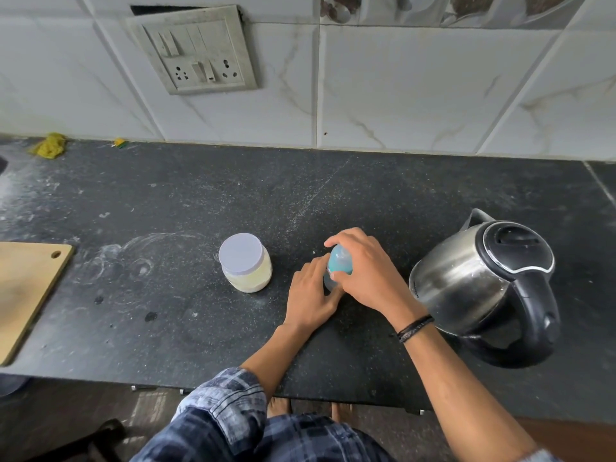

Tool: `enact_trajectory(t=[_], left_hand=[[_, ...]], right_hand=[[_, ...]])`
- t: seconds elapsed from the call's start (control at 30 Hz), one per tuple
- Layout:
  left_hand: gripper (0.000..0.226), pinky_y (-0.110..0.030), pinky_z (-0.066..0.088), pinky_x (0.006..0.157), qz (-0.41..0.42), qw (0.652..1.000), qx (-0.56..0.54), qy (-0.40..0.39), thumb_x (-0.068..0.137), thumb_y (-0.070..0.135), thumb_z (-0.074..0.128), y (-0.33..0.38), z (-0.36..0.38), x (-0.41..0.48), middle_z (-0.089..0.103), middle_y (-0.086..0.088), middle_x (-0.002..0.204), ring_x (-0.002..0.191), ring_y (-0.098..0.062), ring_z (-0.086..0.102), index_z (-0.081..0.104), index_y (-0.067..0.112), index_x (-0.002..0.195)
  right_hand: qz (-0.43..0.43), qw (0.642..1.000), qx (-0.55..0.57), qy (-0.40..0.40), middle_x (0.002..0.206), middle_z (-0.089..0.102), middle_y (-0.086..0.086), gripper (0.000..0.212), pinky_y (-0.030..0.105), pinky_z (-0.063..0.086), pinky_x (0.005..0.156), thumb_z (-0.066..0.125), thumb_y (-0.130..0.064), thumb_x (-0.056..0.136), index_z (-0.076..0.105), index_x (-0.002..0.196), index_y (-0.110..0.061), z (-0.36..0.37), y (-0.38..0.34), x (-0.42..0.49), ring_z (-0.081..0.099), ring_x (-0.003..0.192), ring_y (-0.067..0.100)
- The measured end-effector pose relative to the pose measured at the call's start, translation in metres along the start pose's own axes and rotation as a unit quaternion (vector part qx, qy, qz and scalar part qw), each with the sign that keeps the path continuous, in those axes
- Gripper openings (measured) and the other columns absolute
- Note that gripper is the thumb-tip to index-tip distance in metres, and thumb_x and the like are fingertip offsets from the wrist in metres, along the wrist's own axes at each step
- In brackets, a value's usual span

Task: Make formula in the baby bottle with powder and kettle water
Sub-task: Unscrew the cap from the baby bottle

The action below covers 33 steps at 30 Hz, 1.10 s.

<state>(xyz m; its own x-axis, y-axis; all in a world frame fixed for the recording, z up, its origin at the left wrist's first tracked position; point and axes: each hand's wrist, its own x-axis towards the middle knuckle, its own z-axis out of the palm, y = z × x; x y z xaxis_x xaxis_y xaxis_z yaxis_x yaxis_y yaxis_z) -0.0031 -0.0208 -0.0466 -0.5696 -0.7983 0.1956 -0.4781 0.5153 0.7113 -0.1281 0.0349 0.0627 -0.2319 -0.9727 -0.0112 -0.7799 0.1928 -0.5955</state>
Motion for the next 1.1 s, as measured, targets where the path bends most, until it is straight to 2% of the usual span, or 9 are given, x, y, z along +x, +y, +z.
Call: enact_trajectory(t=[0.1, 0.2, 0.33, 0.4, 0.53, 0.63, 0.73, 0.97, 1.1], left_hand=[[0.053, -0.038, 0.044, 0.084, -0.002, 1.000, -0.001, 0.001, 0.089, 0.051, 0.048, 0.0001, 0.0009, 0.0000, 0.062, 0.007, 0.114, 0.095, -0.013, 0.053, 0.052, 0.024, 0.136], [0.056, -0.036, 0.042, 0.084, 0.003, 1.000, 0.003, -0.002, 0.090, 0.055, 0.049, -0.0018, 0.0013, 0.0001, 0.061, 0.007, 0.113, 0.095, -0.014, 0.053, 0.052, 0.024, 0.136], [0.048, -0.041, 0.045, 0.083, -0.002, 1.000, 0.007, 0.003, 0.089, 0.044, 0.052, -0.0028, 0.0033, 0.0003, 0.062, 0.007, 0.111, 0.094, -0.015, 0.053, 0.051, 0.025, 0.133], [0.050, -0.038, 0.043, 0.084, -0.002, 1.000, 0.015, 0.004, 0.089, 0.048, 0.051, -0.0029, 0.0035, 0.0001, 0.061, 0.008, 0.111, 0.095, -0.014, 0.053, 0.051, 0.025, 0.135], [0.054, -0.036, 0.040, 0.084, 0.004, 1.000, 0.019, 0.006, 0.090, 0.054, 0.049, -0.0035, 0.0029, -0.0003, 0.060, 0.009, 0.111, 0.095, -0.013, 0.053, 0.050, 0.025, 0.136], [0.053, -0.038, 0.042, 0.084, -0.001, 1.000, 0.015, 0.007, 0.090, 0.051, 0.049, -0.0029, 0.0044, 0.0000, 0.061, 0.008, 0.113, 0.096, -0.015, 0.054, 0.051, 0.025, 0.135], [0.056, -0.034, 0.040, 0.085, 0.002, 1.000, 0.014, 0.005, 0.091, 0.057, 0.048, -0.0038, 0.0042, -0.0002, 0.060, 0.008, 0.115, 0.098, -0.013, 0.053, 0.050, 0.025, 0.137], [0.052, -0.032, 0.036, 0.080, -0.002, 1.000, 0.015, 0.003, 0.089, 0.053, 0.047, -0.0035, 0.0043, 0.0001, 0.060, 0.009, 0.112, 0.094, -0.011, 0.050, 0.052, 0.025, 0.133], [0.047, -0.036, 0.041, 0.083, -0.006, 1.000, 0.007, 0.001, 0.089, 0.048, 0.050, -0.0061, 0.0055, 0.0004, 0.060, 0.009, 0.115, 0.096, -0.011, 0.051, 0.052, 0.025, 0.131]], right_hand=[[0.003, 1.000, -0.004, 0.010, 0.133, 0.048, -0.011, 0.054, 0.025, 0.044, 0.093, 0.081, -0.022, 0.085, 0.058, 0.133, -0.028, -0.0013, 0.0001, -0.0001, 0.048, 0.116, 0.012], [0.007, 1.000, -0.011, 0.005, 0.132, 0.052, -0.010, 0.050, 0.029, 0.047, 0.096, 0.075, -0.015, 0.089, 0.058, 0.134, -0.027, -0.0005, 0.0014, 0.0005, 0.050, 0.118, 0.014], [-0.003, 1.000, 0.014, 0.002, 0.141, 0.041, -0.010, 0.065, 0.019, 0.035, 0.100, 0.082, -0.015, 0.081, 0.055, 0.139, -0.030, 0.0026, 0.0040, 0.0005, 0.037, 0.120, 0.009], [0.008, 1.000, 0.007, 0.003, 0.137, 0.047, -0.009, 0.062, 0.022, 0.038, 0.099, 0.081, -0.018, 0.084, 0.054, 0.139, -0.030, 0.0036, 0.0049, 0.0011, 0.042, 0.120, 0.012], [0.004, 1.000, 0.004, -0.009, 0.137, 0.049, -0.011, 0.065, 0.028, 0.046, 0.099, 0.075, -0.004, 0.084, 0.053, 0.139, -0.030, 0.0046, 0.0069, 0.0007, 0.043, 0.119, 0.012], [0.001, 1.000, 0.004, 0.008, 0.141, 0.041, -0.011, 0.071, 0.022, 0.039, 0.095, 0.084, -0.016, 0.079, 0.053, 0.141, -0.031, 0.0048, 0.0088, 0.0007, 0.038, 0.117, 0.009], [0.019, 1.000, 0.000, 0.020, 0.129, 0.053, -0.007, 0.058, 0.029, 0.045, 0.094, 0.082, -0.025, 0.084, 0.056, 0.136, -0.030, 0.0058, 0.0077, 0.0020, 0.050, 0.114, 0.016], [0.019, 1.000, 0.017, -0.016, 0.131, 0.054, -0.010, 0.061, 0.021, 0.040, 0.090, 0.073, -0.004, 0.083, 0.056, 0.136, -0.030, 0.0071, 0.0057, 0.0044, 0.050, 0.115, 0.015], [0.025, 1.000, 0.005, -0.017, 0.135, 0.045, -0.009, 0.068, 0.024, 0.041, 0.094, 0.083, -0.021, 0.081, 0.052, 0.140, -0.033, 0.0079, 0.0070, 0.0045, 0.046, 0.119, 0.015]])
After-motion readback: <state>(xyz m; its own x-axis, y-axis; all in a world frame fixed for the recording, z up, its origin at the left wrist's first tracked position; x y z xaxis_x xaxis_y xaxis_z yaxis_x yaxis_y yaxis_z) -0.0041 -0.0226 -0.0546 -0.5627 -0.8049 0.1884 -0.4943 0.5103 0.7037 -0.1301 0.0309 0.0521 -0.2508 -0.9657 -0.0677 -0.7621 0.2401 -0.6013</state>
